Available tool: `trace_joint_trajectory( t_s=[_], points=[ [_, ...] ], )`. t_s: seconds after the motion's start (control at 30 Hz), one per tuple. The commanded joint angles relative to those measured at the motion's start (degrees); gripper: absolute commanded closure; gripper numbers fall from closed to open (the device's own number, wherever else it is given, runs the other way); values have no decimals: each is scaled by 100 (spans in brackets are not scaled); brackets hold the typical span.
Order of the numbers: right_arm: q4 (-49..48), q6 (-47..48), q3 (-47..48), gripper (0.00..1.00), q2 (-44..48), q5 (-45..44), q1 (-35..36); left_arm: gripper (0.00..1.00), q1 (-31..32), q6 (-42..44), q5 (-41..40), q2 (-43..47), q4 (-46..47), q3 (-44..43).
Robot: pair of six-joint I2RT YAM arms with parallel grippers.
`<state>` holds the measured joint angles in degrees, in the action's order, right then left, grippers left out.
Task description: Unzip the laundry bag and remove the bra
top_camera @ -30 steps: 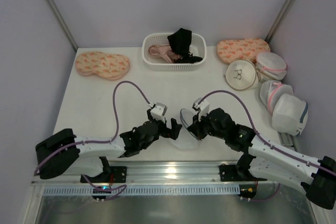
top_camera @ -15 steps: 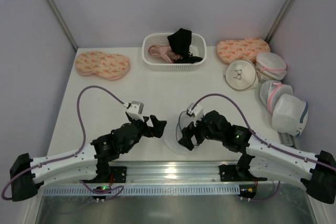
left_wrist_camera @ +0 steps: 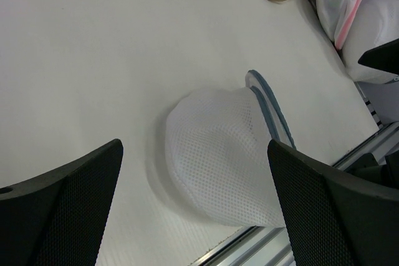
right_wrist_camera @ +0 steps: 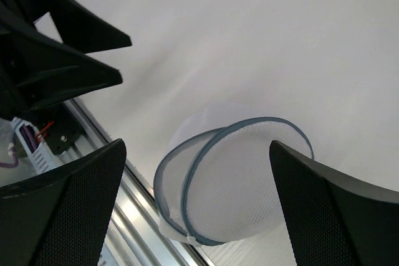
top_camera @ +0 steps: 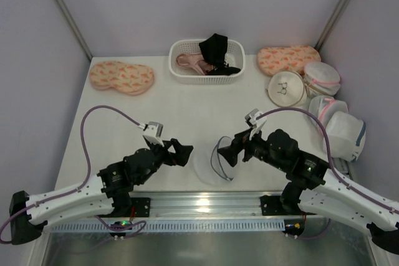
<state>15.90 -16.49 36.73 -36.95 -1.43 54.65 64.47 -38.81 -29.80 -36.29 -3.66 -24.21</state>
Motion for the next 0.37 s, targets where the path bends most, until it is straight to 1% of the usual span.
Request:
trace_joint_trajectory(
  t_s=[0.0,0.07,0.1,0.2,0.33],
  points=[
    [334,-442,238,1,178,-1252,19,0,-4,-57,229,131,-179,-234],
    [413,-583,238,1,328,-1717,28,1,-4,-13,395,114,-205,-269],
    [431,-627,238,0,468,-1825,28,0,-13,5,605,88,-214,-286],
    [440,-706,220,1,767,-2036,19,1,-4,75,1079,-62,-170,-400],
    [527,-759,255,1,952,-2037,28,1,-4,93,1547,-238,93,-471]
  ],
)
